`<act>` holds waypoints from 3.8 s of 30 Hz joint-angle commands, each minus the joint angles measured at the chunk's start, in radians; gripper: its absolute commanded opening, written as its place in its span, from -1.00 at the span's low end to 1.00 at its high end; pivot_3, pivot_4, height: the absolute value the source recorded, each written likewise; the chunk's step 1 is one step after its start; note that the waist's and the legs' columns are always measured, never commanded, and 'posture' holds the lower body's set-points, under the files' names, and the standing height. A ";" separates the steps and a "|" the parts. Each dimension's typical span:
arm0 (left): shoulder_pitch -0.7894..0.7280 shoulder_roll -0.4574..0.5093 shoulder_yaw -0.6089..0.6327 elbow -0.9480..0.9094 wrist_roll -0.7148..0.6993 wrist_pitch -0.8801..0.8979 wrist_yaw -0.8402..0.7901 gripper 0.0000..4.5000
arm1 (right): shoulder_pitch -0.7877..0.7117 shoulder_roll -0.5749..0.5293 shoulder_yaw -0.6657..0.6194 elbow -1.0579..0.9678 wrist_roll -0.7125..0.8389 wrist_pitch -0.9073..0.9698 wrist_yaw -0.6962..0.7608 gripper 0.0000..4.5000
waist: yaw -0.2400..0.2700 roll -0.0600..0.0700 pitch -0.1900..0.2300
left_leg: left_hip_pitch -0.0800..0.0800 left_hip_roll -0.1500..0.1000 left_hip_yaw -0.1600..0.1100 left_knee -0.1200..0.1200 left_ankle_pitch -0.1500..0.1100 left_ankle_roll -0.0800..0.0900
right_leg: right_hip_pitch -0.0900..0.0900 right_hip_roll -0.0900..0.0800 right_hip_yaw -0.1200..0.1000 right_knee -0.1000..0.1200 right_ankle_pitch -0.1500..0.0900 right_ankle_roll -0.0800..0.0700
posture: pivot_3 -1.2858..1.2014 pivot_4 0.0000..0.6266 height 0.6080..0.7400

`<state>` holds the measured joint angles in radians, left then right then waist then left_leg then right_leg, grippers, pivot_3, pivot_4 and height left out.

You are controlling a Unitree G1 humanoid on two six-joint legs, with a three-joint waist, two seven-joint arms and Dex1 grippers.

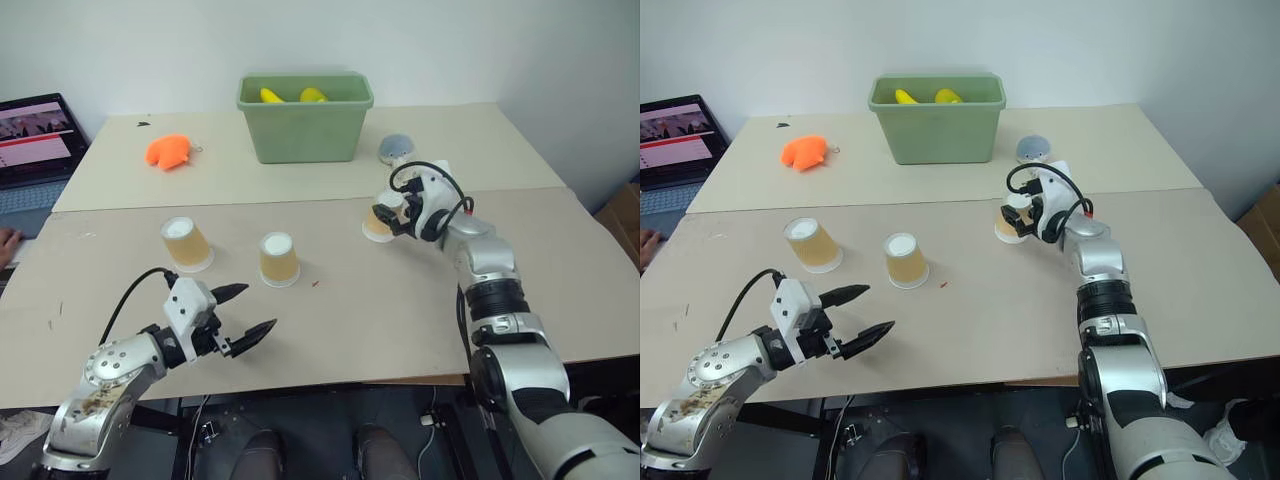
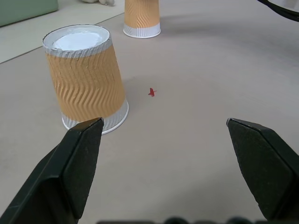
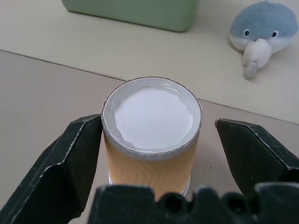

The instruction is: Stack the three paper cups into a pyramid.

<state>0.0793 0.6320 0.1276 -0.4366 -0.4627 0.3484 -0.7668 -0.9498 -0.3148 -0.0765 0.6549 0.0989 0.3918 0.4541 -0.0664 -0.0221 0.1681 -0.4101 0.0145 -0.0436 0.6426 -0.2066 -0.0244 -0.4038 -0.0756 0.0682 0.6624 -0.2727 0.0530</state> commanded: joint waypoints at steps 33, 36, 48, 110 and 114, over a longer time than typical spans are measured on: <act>0.002 0.007 0.022 -0.058 -0.015 0.000 0.014 1.00 | 0.128 -0.130 0.181 -0.557 0.179 0.284 0.387 0.23 | 0.005 0.001 0.000 | 0.001 0.000 -0.001 0.000 0.000 0.000 | 0.001 0.000 -0.001 0.000 0.000 0.000 | 0.03 -0.52 0.88; -0.001 0.008 0.024 -0.058 -0.016 0.000 0.015 1.00 | 0.146 -0.122 0.222 -0.536 0.151 0.245 0.387 0.23 | 0.005 0.001 0.001 | 0.000 0.000 -0.001 0.000 0.000 0.000 | 0.000 0.000 -0.001 0.000 0.000 0.000 | 0.03 -0.52 0.88; -0.008 0.006 0.030 -0.058 -0.012 0.002 0.030 1.00 | 0.128 -0.047 0.262 -0.441 0.114 0.177 0.381 0.23 | 0.002 0.000 0.000 | 0.002 0.000 -0.001 0.000 0.000 0.000 | 0.001 0.000 -0.001 0.000 0.000 0.000 | 0.03 -0.52 0.88; -0.109 -0.285 0.185 0.189 0.192 -0.112 0.548 1.00 | 0.194 -0.066 -0.024 -0.879 0.375 0.415 0.178 0.97 | 0.026 -0.001 0.000 | 0.000 -0.001 -0.001 0.000 0.000 0.000 | 0.001 -0.001 -0.002 0.000 0.000 0.000 | 0.03 -0.52 0.88; -0.180 -0.273 0.161 0.295 0.201 -0.147 0.513 1.00 | 0.215 -0.094 -0.037 -0.910 0.386 0.433 0.150 0.97 | 0.025 -0.001 0.000 | -0.001 -0.001 -0.002 0.000 0.000 0.000 | 0.000 -0.001 -0.002 0.000 0.000 0.000 | 0.03 -0.52 0.88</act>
<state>-0.0767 0.3431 0.2878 -0.1589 -0.2740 0.2460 -0.2353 -0.7334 -0.3931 -0.0839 -0.1956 0.4554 0.8160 0.6190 -0.0418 -0.0236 0.1676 -0.4109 0.0136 -0.0453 0.6430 -0.2067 -0.0242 -0.4035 -0.0763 0.0663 0.6618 -0.2727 0.0530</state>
